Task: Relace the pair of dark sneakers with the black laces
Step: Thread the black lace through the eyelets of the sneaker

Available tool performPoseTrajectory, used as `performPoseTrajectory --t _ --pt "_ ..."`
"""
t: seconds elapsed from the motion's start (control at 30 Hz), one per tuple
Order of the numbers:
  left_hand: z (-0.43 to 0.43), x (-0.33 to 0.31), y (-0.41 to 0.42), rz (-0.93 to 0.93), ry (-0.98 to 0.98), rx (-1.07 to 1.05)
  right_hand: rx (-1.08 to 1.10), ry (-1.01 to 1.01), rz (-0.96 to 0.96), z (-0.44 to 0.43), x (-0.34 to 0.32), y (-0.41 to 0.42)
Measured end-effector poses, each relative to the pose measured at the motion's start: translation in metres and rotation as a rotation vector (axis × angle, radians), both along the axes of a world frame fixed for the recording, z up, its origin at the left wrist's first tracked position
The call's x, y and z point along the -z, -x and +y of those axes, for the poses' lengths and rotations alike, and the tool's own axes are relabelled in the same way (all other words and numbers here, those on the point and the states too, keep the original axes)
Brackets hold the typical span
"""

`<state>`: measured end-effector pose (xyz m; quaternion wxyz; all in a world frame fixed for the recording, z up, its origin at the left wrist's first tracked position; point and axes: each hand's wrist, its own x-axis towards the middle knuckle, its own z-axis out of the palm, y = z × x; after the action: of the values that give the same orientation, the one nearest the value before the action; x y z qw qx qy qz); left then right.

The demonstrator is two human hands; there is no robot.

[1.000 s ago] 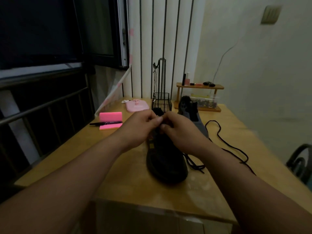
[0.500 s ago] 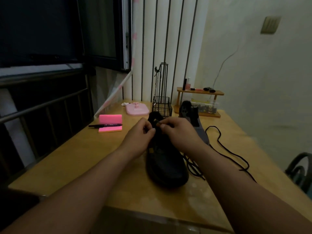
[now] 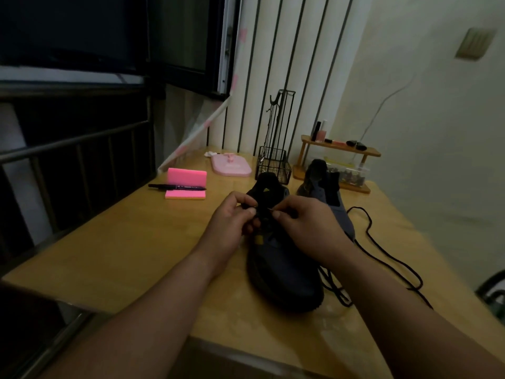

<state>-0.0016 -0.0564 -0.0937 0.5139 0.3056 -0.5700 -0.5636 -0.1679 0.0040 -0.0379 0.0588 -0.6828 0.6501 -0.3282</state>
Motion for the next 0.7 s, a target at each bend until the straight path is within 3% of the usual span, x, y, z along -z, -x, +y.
performPoseTrajectory --t 0.33,0.7 --pt "-0.001 -0.003 -0.002 -0.033 0.069 -0.036 -0.082 -0.026 0.380 -0.002 -0.012 -0.005" --pt "0.001 0.004 -0.004 -0.103 0.180 0.000 -0.110 -0.110 0.201 -0.008 -0.012 0.001"
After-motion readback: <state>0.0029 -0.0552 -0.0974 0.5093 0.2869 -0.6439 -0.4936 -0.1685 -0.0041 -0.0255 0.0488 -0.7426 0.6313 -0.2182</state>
